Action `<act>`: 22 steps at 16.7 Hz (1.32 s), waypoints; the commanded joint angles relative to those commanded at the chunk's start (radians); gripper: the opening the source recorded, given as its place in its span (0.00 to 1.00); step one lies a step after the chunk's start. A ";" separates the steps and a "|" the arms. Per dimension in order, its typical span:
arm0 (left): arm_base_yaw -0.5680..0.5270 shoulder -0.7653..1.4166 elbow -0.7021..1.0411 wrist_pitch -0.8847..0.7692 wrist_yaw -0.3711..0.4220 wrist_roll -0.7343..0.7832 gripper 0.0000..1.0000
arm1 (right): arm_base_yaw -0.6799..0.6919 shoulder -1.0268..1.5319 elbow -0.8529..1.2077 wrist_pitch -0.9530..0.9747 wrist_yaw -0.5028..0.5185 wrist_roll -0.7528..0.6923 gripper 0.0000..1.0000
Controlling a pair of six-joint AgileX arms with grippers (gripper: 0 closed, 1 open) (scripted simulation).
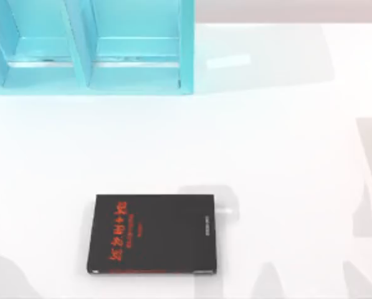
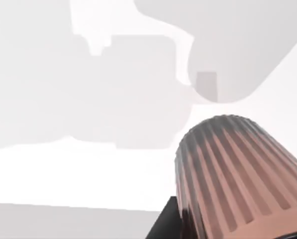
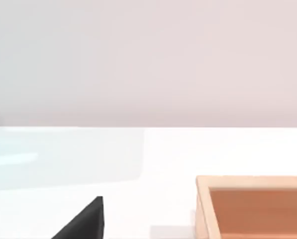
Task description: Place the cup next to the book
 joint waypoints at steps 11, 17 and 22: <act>-0.373 -0.113 -0.080 -0.059 0.013 -0.932 0.00 | 0.000 0.000 0.000 0.000 0.000 0.000 1.00; -0.646 -0.203 -0.172 -0.100 0.036 -1.671 0.00 | 0.000 0.000 0.000 0.000 0.000 0.000 1.00; -0.850 -0.296 -0.233 -0.107 0.044 -2.194 0.00 | 0.000 0.000 0.000 0.000 0.000 0.000 1.00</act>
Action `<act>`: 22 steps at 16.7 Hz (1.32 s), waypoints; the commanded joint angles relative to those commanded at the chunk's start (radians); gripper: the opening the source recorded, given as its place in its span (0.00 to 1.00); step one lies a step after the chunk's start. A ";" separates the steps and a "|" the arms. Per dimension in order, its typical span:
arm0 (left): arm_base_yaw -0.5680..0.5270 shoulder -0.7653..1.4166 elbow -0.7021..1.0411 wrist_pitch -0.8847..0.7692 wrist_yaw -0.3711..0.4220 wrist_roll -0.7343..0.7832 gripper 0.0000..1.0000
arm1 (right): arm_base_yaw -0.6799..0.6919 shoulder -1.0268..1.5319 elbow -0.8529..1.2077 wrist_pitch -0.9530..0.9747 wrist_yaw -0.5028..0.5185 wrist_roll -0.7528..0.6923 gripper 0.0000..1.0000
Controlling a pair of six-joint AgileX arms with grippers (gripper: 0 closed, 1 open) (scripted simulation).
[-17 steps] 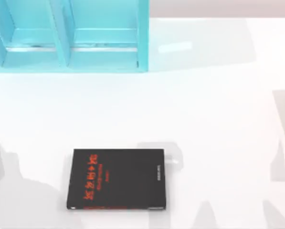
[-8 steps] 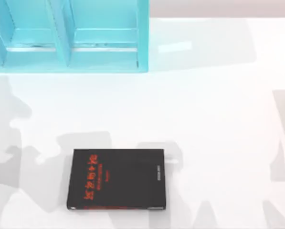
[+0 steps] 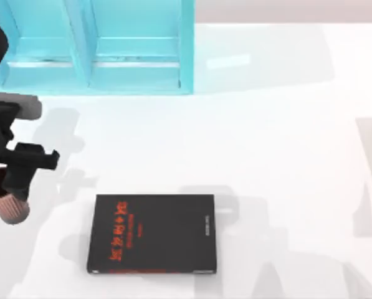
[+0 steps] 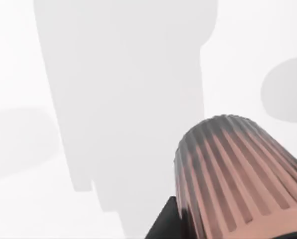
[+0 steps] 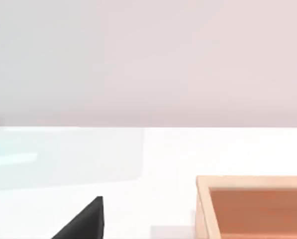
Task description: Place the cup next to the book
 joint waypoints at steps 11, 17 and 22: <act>-0.153 -0.091 -0.040 0.013 -0.011 -0.329 0.00 | 0.000 0.000 0.000 0.000 0.000 0.000 1.00; -0.150 -0.067 -0.129 0.126 -0.012 -0.328 0.00 | 0.000 0.000 0.000 0.000 0.000 0.000 1.00; -0.155 -0.031 -0.245 0.278 -0.011 -0.330 0.00 | 0.000 0.000 0.000 0.000 0.000 0.000 1.00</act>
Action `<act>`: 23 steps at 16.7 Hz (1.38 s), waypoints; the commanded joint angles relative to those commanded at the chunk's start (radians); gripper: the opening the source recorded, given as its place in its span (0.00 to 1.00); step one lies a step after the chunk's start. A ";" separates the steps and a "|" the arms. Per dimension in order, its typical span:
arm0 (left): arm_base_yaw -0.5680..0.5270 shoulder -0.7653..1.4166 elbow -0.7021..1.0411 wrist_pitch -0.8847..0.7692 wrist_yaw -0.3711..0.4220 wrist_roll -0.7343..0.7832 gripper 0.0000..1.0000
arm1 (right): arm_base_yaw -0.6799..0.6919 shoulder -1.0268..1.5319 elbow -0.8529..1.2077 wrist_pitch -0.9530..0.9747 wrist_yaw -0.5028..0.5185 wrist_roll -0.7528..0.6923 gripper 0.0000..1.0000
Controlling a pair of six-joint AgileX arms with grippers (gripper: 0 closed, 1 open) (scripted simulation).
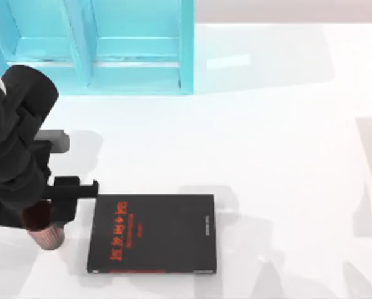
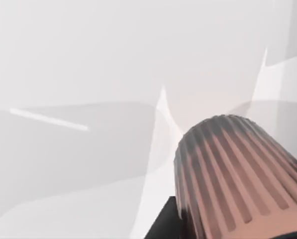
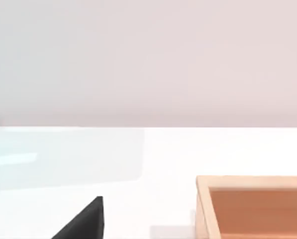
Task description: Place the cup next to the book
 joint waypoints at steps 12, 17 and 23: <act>0.000 0.002 -0.002 0.003 0.000 0.000 0.60 | 0.000 0.000 0.000 0.000 0.000 0.000 1.00; 0.000 0.002 -0.002 0.003 0.000 0.000 0.98 | 0.000 0.000 0.000 0.000 0.000 0.000 1.00; 0.000 0.002 -0.002 0.003 0.000 0.000 1.00 | 0.000 0.000 0.000 0.000 0.000 0.000 1.00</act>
